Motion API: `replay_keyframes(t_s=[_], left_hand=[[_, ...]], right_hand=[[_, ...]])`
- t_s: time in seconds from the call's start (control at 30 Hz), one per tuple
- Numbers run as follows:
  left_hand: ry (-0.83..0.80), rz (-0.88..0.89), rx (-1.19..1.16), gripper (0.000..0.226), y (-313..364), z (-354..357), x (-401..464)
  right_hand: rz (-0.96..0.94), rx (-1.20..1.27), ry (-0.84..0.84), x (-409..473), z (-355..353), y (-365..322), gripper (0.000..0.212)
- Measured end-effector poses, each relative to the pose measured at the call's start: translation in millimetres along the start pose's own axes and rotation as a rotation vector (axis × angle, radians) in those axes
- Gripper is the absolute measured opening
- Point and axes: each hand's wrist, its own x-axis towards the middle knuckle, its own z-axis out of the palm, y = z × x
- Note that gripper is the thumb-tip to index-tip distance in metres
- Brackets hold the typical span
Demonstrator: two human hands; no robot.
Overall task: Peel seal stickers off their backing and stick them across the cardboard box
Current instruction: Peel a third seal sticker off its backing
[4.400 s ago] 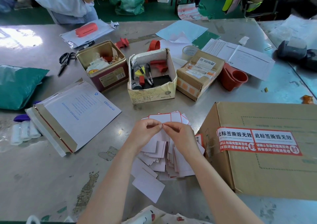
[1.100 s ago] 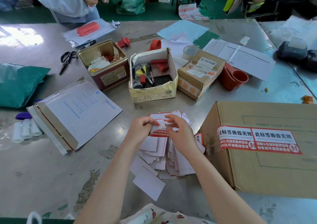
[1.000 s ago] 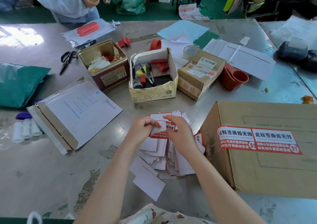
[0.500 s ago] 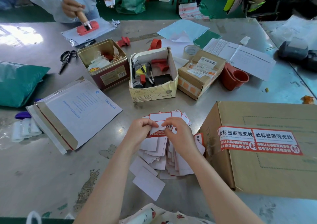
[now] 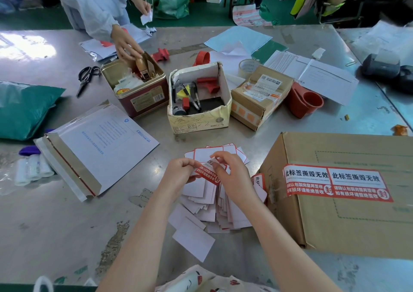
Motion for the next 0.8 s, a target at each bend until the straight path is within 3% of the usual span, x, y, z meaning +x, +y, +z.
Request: replay_keyframes(t_s=[0.8], left_hand=[[0.064, -0.081, -0.079, 0.023, -19, -2, 8]], right_hand=[[0.048, -0.049, 0.147, 0, -2, 2, 0.012]])
